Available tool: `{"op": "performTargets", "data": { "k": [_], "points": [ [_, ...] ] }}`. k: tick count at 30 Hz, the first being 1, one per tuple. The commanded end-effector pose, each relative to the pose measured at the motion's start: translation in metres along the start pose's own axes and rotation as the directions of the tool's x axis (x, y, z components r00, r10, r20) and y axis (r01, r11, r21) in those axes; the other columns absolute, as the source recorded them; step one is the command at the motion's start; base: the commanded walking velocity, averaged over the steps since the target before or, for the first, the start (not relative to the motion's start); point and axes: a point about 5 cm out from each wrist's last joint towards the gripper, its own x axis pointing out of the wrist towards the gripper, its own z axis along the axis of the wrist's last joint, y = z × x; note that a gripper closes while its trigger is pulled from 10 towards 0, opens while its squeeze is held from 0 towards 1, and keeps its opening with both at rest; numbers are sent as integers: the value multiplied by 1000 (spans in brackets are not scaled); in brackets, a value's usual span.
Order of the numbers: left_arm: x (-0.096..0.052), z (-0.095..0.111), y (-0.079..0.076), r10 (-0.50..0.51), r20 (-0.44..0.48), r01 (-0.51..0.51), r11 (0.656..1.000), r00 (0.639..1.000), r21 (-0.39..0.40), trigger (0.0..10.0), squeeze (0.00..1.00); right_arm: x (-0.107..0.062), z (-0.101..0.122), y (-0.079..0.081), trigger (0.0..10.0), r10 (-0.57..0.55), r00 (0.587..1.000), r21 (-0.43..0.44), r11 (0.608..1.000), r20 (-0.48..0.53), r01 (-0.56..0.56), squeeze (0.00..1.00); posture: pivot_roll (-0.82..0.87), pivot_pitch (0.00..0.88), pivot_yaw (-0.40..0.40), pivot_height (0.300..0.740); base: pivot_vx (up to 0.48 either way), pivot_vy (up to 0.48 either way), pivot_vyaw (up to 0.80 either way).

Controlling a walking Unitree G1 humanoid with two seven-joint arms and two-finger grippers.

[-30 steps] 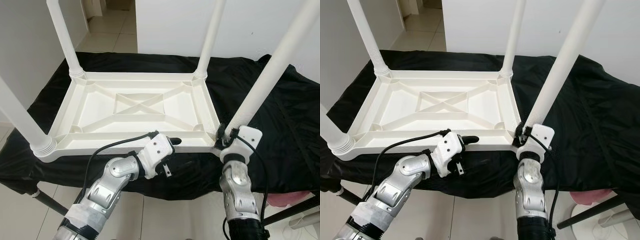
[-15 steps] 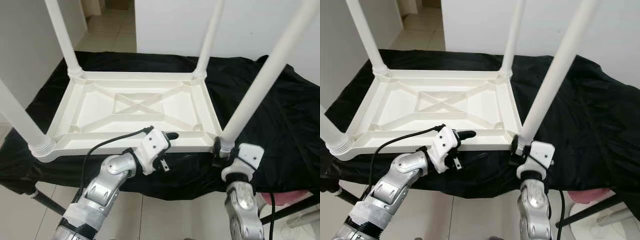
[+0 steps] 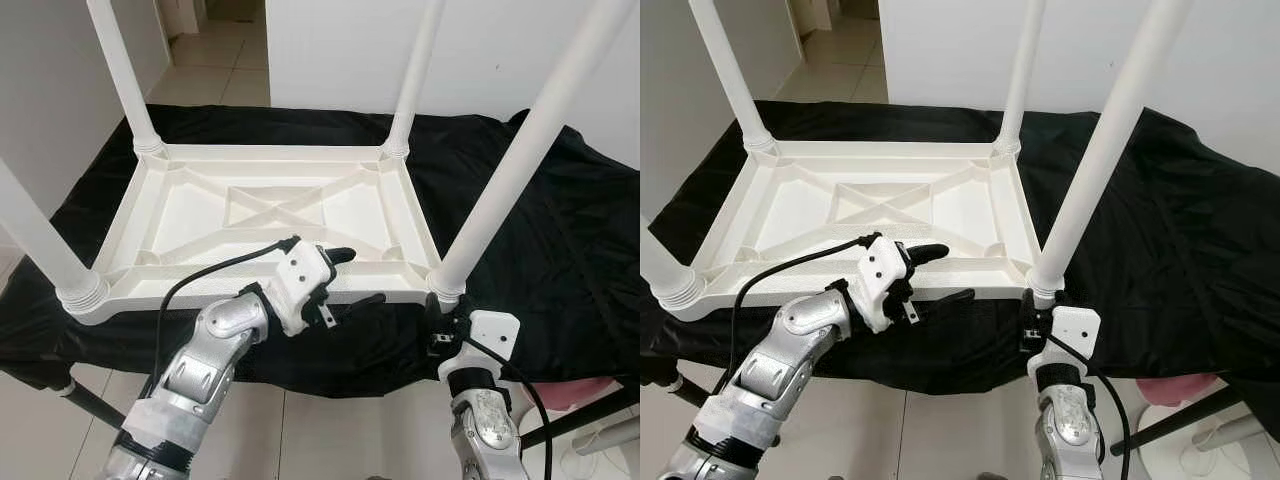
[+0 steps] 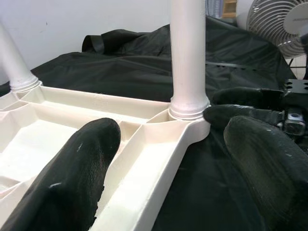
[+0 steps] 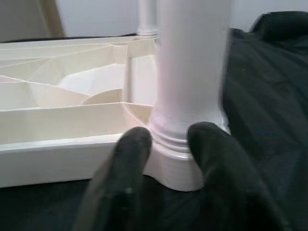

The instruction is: Building children table

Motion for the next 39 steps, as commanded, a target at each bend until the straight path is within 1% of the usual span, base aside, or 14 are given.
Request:
{"op": "performTargets", "data": {
  "k": [1,4,7,12,16,19,20,23,27,29,31,33,36,39],
  "points": [
    [-4,0,5,11,-20,-11,1000,1000,7,10000,0,2,-1,10,10000,90,996,46,995,-6,-90,0,-92,0,1,740,0,0,0],
    [-7,-4,4,3,-48,-2,1000,999,17,10000,0,4,-1,13,10000,134,991,64,989,-8,-133,0,-86,0,-1,740,0,0,0],
    [-12,-13,2,0,-96,2,1000,995,18,10000,0,11,1,11,10000,136,991,62,989,-4,-135,0,-74,0,-8,740,0,0,0],
    [-15,-19,1,13,-124,-12,1000,992,8,10000,0,20,4,6,10000,129,992,64,990,7,-129,0,-66,0,-13,740,0,0,0],
    [-19,-25,2,43,-156,-41,999,987,10,10000,0,34,11,-12,10000,83,996,52,995,32,-85,0,-63,0,-15,740,0,0,0],
    [-20,-27,3,48,-165,-46,999,985,13,10000,0,36,12,-15,10000,81,996,47,995,36,-82,0,-63,0,-15,740,0,0,0],
    [-25,-30,11,90,-193,-83,996,977,45,10000,0,43,17,-27,10000,56,997,25,998,52,-57,0,-58,0,-14,740,0,0,0],
    [-29,-34,18,124,-220,-109,991,968,78,10000,0,47,21,-33,10000,45,997,15,999,64,-46,0,-57,0,-13,740,0,0,0],
    [-34,-40,21,126,-258,-102,989,958,103,10000,0,49,23,-31,10000,56,996,19,998,70,-58,0,-57,0,-12,740,0,0,0],
    [-40,-47,26,152,-311,-114,984,938,135,10000,0,49,22,-24,10000,76,995,24,997,71,-78,0,-58,0,-8,740,0,0,0],
    [-40,-47,26,152,-311,-114,984,938,135,10000,0,49,22,-24,10000,76,995,24,997,71,-78,0,-58,0,-8,740,0,0,0],
    [-44,-51,31,172,-341,-127,980,924,151,10000,0,48,20,-19,10000,84,994,36,996,70,-86,0,-59,0,-3,740,0,0,0],
    [-46,-53,33,186,-354,-141,979,917,150,10000,0,48,20,-18,10000,83,994,41,995,70,-86,0,-59,0,-3,740,0,0,0],
    [-48,-57,37,213,-386,-160,973,898,163,10000,0,48,19,-17,10000,82,994,47,995,70,-86,0,-59,0,0,740,0,0,0]
  ]
}}
